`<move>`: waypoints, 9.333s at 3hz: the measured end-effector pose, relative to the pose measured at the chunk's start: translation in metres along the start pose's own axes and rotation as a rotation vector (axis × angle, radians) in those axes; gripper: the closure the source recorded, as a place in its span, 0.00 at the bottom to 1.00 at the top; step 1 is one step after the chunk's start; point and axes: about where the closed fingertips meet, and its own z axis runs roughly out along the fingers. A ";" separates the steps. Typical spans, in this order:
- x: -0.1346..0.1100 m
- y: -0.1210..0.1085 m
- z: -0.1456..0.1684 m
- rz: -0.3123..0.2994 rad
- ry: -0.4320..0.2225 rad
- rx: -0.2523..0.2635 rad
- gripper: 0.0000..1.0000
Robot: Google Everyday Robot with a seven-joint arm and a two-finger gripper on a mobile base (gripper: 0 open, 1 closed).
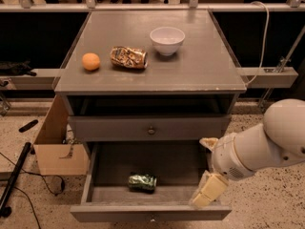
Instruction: Pick green can from middle drawer and place on counter
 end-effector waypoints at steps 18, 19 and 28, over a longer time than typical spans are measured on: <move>0.068 -0.109 0.392 0.207 -0.029 -0.018 0.69; 0.068 -0.109 0.392 0.207 -0.029 -0.018 0.92; 0.031 -0.045 -0.002 0.027 -0.126 0.187 1.00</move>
Offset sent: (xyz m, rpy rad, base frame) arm 0.0656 -0.0990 -0.0803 -0.0720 -0.1293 -0.2576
